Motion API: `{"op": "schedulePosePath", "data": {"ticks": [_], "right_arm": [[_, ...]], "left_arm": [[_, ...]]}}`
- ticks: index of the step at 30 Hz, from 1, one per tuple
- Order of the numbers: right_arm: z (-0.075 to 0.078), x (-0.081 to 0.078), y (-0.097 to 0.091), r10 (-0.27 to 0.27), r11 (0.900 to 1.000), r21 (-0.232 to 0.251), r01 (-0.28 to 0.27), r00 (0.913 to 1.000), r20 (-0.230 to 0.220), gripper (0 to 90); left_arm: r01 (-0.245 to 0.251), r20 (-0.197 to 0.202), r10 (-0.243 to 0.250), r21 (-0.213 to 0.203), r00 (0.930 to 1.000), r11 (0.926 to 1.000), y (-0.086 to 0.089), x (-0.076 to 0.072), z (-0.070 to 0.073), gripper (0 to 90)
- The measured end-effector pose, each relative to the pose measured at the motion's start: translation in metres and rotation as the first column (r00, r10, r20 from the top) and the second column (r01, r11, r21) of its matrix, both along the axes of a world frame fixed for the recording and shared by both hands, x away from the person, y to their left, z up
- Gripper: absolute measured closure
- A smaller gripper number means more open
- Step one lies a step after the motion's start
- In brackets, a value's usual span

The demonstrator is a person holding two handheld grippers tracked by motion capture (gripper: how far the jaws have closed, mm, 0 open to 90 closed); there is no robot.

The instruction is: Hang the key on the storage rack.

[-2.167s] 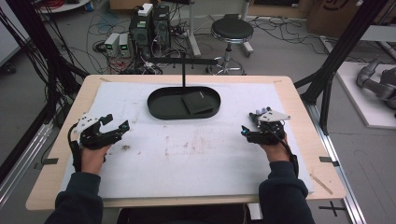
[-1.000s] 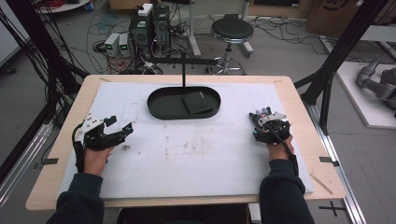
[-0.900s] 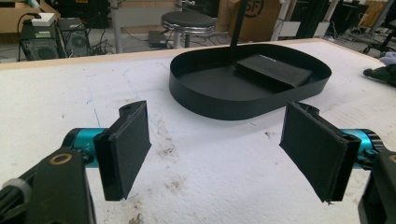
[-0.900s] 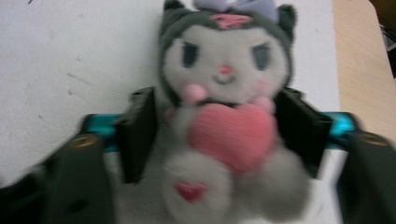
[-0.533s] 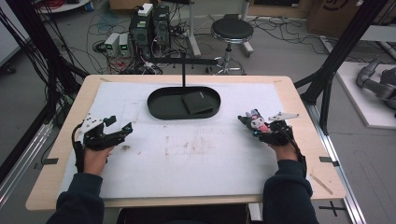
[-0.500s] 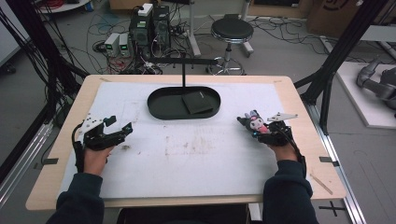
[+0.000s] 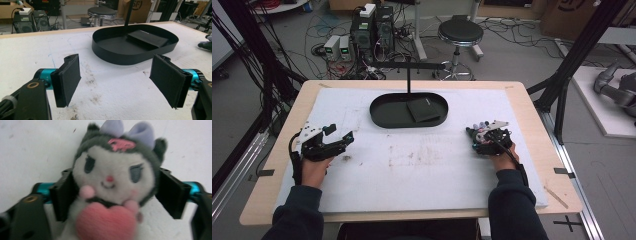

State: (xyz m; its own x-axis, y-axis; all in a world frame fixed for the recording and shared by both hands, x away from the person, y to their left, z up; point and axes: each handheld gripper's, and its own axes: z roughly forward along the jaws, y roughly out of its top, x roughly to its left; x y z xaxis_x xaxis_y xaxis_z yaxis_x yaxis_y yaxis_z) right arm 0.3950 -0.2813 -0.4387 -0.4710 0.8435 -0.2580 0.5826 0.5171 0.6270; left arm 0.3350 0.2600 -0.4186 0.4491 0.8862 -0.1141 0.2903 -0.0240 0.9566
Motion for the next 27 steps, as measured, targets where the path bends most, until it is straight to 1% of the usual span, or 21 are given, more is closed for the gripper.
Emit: {"op": "schedulePosePath", "data": {"ticks": [3,4,5,7,8,9,11,12,14,16,18,19,21,22,23,24,25,26,27], "right_arm": [[0.004,0.001,-0.001,-0.022,0.9997,0.011,0.022,0.9996,-0.021,31.6],[0.006,0.000,-0.002,-0.024,0.9994,0.025,0.024,0.9994,-0.024,32.2],[0.008,0.000,-0.003,-0.012,0.9990,0.043,0.012,0.9997,-0.020,32.5],[0.016,-0.001,-0.006,0.008,0.9952,0.097,-0.008,1.0000,0.000,32.5],[0.021,-0.001,-0.007,0.017,0.9919,0.126,-0.017,0.9998,0.006,32.5],[0.027,-0.001,-0.007,0.029,0.9864,0.161,-0.030,0.9995,0.009,32.5],[0.039,0.001,-0.008,0.065,0.9723,0.224,-0.065,0.9979,0.009,32.5],[0.046,0.003,-0.008,0.084,0.9657,0.246,-0.084,0.9964,0.011,32.5],[0.060,0.006,-0.005,0.114,0.9547,0.274,-0.116,0.9932,0.021,32.5],[0.075,0.010,-0.001,0.138,0.9485,0.282,-0.145,0.9894,0.044,32.5],[0.088,0.014,0.005,0.158,0.9477,0.269,-0.172,0.9849,0.071,32.4],[0.096,0.017,0.010,0.167,0.9452,0.270,-0.184,0.9824,0.084,32.4],[0.105,0.021,0.017,0.182,0.9428,0.264,-0.204,0.9777,0.105,32.4],[0.110,0.023,0.021,0.190,0.9404,0.265,-0.214,0.9754,0.112,32.4],[0.115,0.025,0.025,0.196,0.9401,0.261,-0.219,0.9741,0.113,32.4],[0.119,0.027,0.029,0.207,0.9386,0.254,-0.234,0.9700,0.127,32.4],[0.123,0.030,0.034,0.217,0.9372,0.249,-0.244,0.9675,0.130,32.4],[0.128,0.033,0.040,0.230,0.9391,0.232,-0.254,0.9651,0.125,32.4],[0.130,0.034,0.043,0.238,0.9377,0.226,-0.264,0.9619,0.134,32.4]], "left_arm": [[0.001,0.001,-0.001,-0.002,1.0000,1.0000,0.000,0.000,0.000,24.1],[0.000,0.000,0.000,-0.002,1.0000,1.0000,0.001,0.000,0.000,24.1],[-0.003,0.001,0.003,-0.005,1.0000,1.0000,0.001,0.000,0.000,24.0],[-0.003,0.001,0.003,-0.007,1.0000,1.0000,0.001,0.000,0.000,24.0],[-0.003,0.001,0.003,-0.007,1.0000,1.0000,0.001,0.000,0.000,24.0],[-0.003,0.003,0.003,-0.006,1.0000,1.0000,0.001,0.000,0.000,24.0],[-0.004,0.004,0.004,-0.008,1.0000,1.0000,0.001,0.000,0.000,24.0],[-0.005,0.003,0.005,-0.006,1.0000,1.0000,0.001,0.000,0.000,24.0],[-0.007,0.002,0.007,-0.008,1.0000,0.9999,0.002,0.000,0.000,24.1],[-0.007,0.005,0.007,-0.010,1.0000,0.9999,0.002,0.001,0.000,24.1],[-0.006,0.006,0.006,-0.011,1.0000,0.9999,0.002,0.001,0.000,24.1],[-0.005,0.005,0.005,-0.013,1.0000,0.9999,0.002,0.001,0.000,24.1],[-0.004,0.007,0.004,-0.013,1.0000,0.9999,0.002,0.000,0.000,24.1],[-0.004,0.006,0.004,-0.011,1.0000,0.9999,0.002,0.000,0.000,24.1],[-0.004,0.006,0.004,-0.012,1.0000,0.9999,0.002,0.000,0.000,24.1],[-0.003,0.006,0.003,-0.011,1.0000,0.9999,0.002,0.000,0.000,24.1],[-0.003,0.008,0.004,-0.012,1.0000,0.9999,0.002,0.000,0.000,24.1],[-0.003,0.007,0.003,-0.013,1.0000,0.9999,0.002,0.000,0.000,24.1],[-0.005,0.010,0.005,-0.015,0.9999,0.9999,0.002,0.000,0.000,24.1]]}}
